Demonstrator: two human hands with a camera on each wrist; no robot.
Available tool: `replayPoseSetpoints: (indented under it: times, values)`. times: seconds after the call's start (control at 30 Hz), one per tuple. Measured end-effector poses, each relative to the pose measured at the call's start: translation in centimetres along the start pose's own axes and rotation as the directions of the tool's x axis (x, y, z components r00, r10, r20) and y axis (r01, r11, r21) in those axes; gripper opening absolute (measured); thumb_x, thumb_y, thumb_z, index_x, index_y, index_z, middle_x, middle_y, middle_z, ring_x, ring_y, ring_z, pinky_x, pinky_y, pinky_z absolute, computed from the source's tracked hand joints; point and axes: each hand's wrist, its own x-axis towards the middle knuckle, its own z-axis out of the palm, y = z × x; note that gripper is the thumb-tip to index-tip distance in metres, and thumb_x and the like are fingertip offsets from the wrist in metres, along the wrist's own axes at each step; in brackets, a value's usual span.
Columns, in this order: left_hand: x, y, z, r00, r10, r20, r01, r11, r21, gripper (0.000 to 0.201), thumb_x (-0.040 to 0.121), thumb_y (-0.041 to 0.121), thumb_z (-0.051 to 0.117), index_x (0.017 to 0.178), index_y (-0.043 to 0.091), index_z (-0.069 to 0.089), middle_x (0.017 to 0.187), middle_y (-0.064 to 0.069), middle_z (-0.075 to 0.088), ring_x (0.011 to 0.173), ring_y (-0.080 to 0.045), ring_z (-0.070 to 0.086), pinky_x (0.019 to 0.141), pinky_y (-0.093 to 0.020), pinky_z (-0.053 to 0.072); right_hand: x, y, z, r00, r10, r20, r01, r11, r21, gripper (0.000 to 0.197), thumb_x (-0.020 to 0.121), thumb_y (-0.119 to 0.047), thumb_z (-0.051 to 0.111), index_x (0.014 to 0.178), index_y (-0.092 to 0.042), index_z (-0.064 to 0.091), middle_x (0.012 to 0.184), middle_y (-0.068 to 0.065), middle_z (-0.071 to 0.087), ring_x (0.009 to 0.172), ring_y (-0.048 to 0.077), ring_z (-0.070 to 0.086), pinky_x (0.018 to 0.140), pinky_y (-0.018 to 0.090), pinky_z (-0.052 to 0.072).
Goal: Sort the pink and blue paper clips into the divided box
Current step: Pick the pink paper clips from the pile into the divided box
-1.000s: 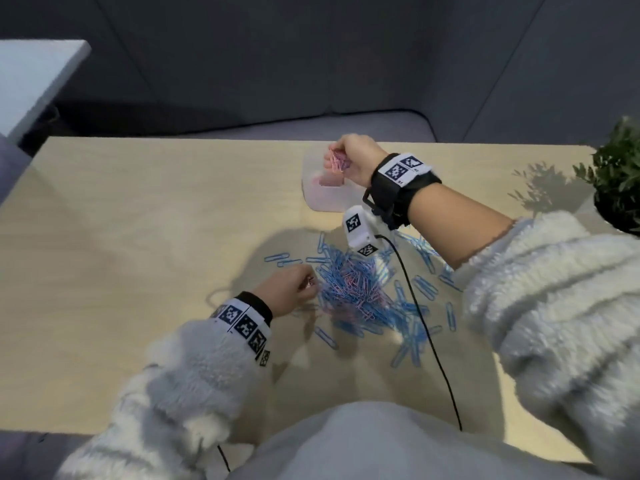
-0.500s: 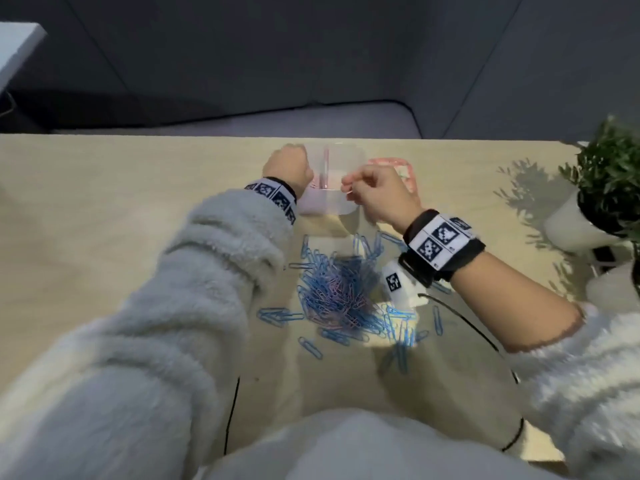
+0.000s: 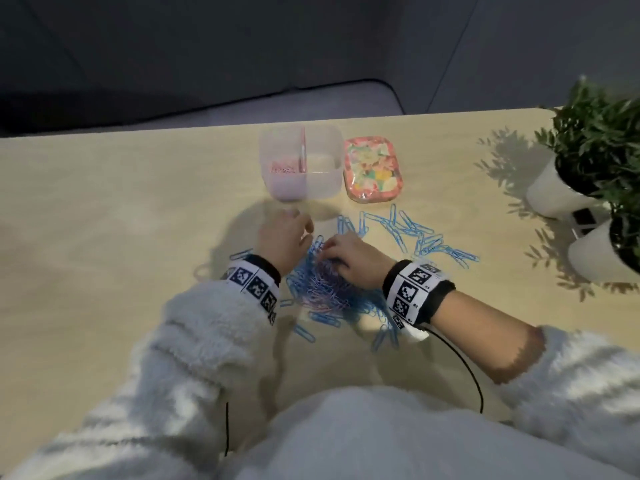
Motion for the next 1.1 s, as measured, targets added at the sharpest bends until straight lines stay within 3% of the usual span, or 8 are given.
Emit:
replayPoseSetpoints:
  times: [0.13,0.47,0.7,0.8,0.9,0.97,1.03,1.1]
  values:
    - [-3.6,-0.9,3.4,0.988,0.015,0.153,-0.02,0.999,0.032,0.027,0.086,0.034,0.058,0.105,0.015,0.056,0.11,-0.008,0.055,0.101,-0.028,0.05,0.085,-0.039,0.042,-1.1,1.5,0.4,0.997,0.042,-0.07,-0.046,0.998,-0.048,0.032,0.087,-0.006,0.048,0.112,-0.016,0.066,0.122,0.01,0.054,0.116,0.03,0.042,0.096,0.047,0.041]
    - [-5.4,-1.4,3.2,0.998,-0.018,0.065,0.018,1.0,0.009,0.028,0.086,0.032,0.057,0.108,0.014,0.057,0.11,-0.009,0.053,0.101,-0.027,0.048,0.086,-0.035,0.038,-1.3,2.0,-0.4,0.952,0.108,-0.286,-0.096,0.994,0.058,0.023,0.086,-0.004,0.052,0.1,-0.01,0.069,0.105,0.009,0.067,0.107,0.029,0.052,0.094,0.039,0.042]
    - [-3.8,0.0,3.7,0.991,-0.013,0.131,0.005,0.998,0.058,0.029,0.086,0.037,0.056,0.106,0.016,0.056,0.111,-0.006,0.055,0.107,-0.027,0.046,0.088,-0.036,0.037,0.7,-0.9,0.2,1.0,-0.016,-0.021,0.012,0.98,-0.198,0.017,0.085,-0.017,0.058,0.096,-0.019,0.071,0.107,0.005,0.058,0.108,0.025,0.046,0.085,0.04,0.045]
    - [-4.3,-0.5,3.7,0.989,-0.041,0.141,0.035,0.998,0.048,0.029,0.085,0.038,0.059,0.103,0.016,0.057,0.108,-0.006,0.057,0.103,-0.026,0.047,0.088,-0.034,0.037,0.2,-0.2,0.4,1.0,-0.004,-0.012,0.001,0.969,-0.246,0.016,0.086,-0.02,0.057,0.096,-0.016,0.069,0.108,0.004,0.057,0.108,0.023,0.047,0.084,0.04,0.046]
    - [-5.0,-1.0,3.5,0.986,-0.062,0.155,0.057,0.998,0.037,0.027,0.084,0.038,0.06,0.101,0.016,0.058,0.108,-0.004,0.058,0.104,-0.025,0.048,0.089,-0.035,0.038,-0.8,1.1,0.6,0.991,0.023,-0.133,-0.022,1.0,0.008,0.01,0.084,-0.016,0.061,0.088,-0.011,0.07,0.093,0.004,0.058,0.092,0.02,0.052,0.08,0.04,0.047]
    - [-5.2,-1.0,3.4,0.983,-0.068,0.173,0.058,0.996,0.062,0.024,0.086,0.036,0.059,0.101,0.017,0.059,0.11,-0.004,0.058,0.107,-0.026,0.048,0.091,-0.035,0.038,-1.4,1.7,0.4,0.972,0.091,-0.216,-0.028,0.961,0.276,0.006,0.082,-0.012,0.065,0.083,-0.008,0.07,0.08,0.003,0.059,0.075,0.015,0.052,0.07,0.026,0.046]
    - [-5.2,-0.9,3.4,0.979,-0.069,0.192,0.053,0.995,0.084,0.02,0.088,0.033,0.057,0.1,0.017,0.06,0.111,-0.005,0.057,0.109,-0.026,0.048,0.094,-0.036,0.037,-2.2,1.9,-0.2,0.953,0.218,-0.21,-0.066,0.825,0.561,0.003,0.083,-0.006,0.065,0.083,-0.005,0.068,0.068,0.001,0.057,0.06,0.012,0.049,0.056,0.015,0.04]
    - [-5.0,-0.7,3.3,0.977,-0.062,0.204,0.045,0.995,0.089,0.017,0.089,0.029,0.054,0.1,0.018,0.06,0.111,-0.005,0.057,0.11,-0.027,0.048,0.095,-0.036,0.037,-2.7,2.1,-0.8,0.929,0.335,-0.157,-0.069,0.575,0.816,0.007,0.084,0.001,0.061,0.085,-0.005,0.065,0.062,0.002,0.06,0.05,0.009,0.051,0.046,0.013,0.038]
